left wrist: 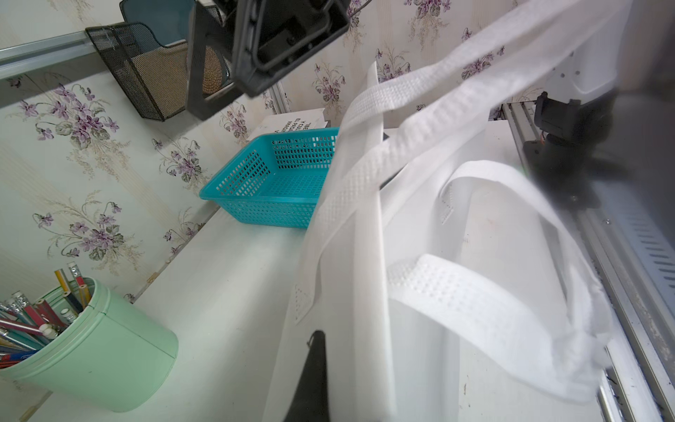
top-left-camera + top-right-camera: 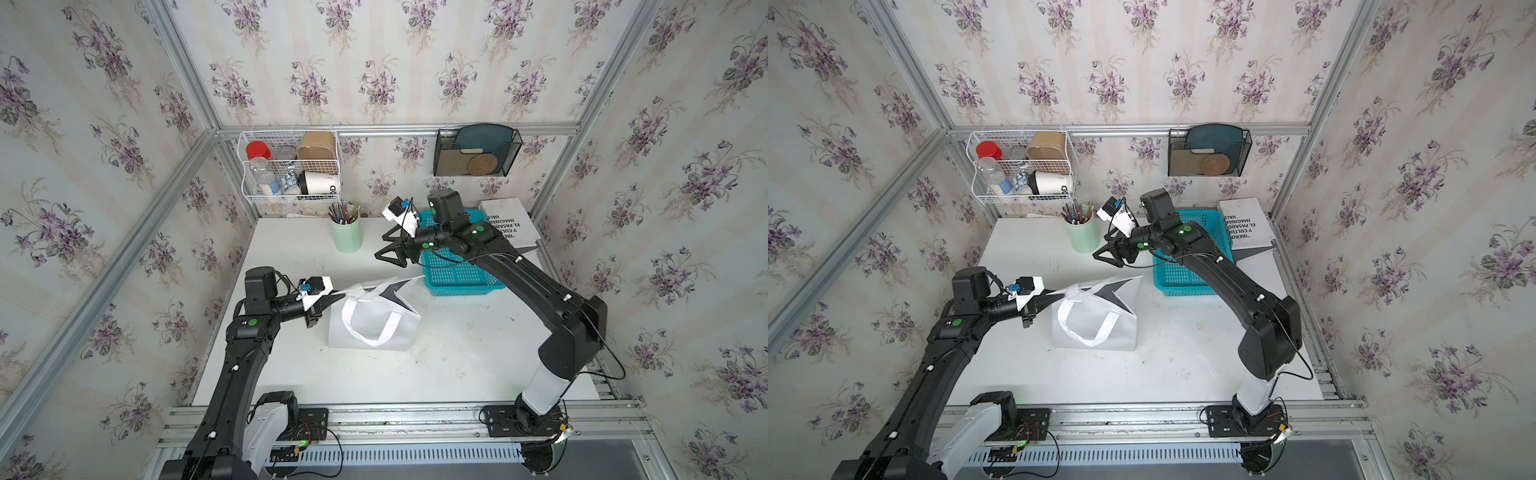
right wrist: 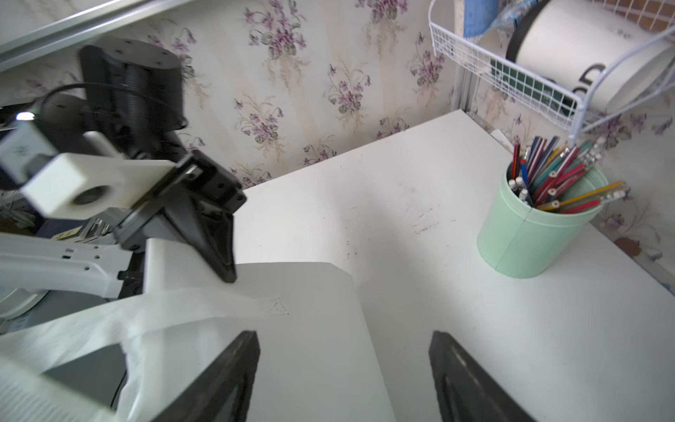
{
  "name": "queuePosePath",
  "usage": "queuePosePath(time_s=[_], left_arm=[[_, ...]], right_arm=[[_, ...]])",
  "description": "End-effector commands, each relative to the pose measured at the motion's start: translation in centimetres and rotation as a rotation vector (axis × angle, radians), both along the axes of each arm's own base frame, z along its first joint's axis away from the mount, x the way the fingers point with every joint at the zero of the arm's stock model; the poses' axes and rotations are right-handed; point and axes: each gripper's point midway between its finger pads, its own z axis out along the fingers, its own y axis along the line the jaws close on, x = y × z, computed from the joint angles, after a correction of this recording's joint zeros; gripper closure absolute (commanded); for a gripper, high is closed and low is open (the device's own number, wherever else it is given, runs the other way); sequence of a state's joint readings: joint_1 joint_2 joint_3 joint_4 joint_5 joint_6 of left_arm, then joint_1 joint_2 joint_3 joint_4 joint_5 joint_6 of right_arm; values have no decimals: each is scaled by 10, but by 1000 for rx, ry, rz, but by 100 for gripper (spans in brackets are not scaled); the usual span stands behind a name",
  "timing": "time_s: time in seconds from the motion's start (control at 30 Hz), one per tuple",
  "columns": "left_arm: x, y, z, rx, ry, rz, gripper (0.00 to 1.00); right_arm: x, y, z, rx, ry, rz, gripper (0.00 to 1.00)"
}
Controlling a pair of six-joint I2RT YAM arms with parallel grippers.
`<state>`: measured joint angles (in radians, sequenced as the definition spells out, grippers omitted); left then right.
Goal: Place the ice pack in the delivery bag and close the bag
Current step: Adjust the delivery bag at the center of the board.
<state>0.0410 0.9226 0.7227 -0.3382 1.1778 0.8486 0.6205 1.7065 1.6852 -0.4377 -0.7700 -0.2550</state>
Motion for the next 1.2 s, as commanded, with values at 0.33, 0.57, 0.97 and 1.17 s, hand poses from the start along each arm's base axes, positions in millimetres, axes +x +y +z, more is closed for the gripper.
queuePosePath(time_s=[0.33,0.57,0.97,1.17], left_arm=[[-8,-7,19,-54,-12,-91,100],[9,-2,9,-55,79,1,100],[22,0,8,-90,116,27,100],[30,1,9,-108,140,44,100]], right_arm=[[1,15,-31,-135,-43,48,27],[-15,-19,76,198,-225,-41,13],[-86,-63,21,230,-284,-143,0],[-111,-96,-2,323,-279,-254,0]])
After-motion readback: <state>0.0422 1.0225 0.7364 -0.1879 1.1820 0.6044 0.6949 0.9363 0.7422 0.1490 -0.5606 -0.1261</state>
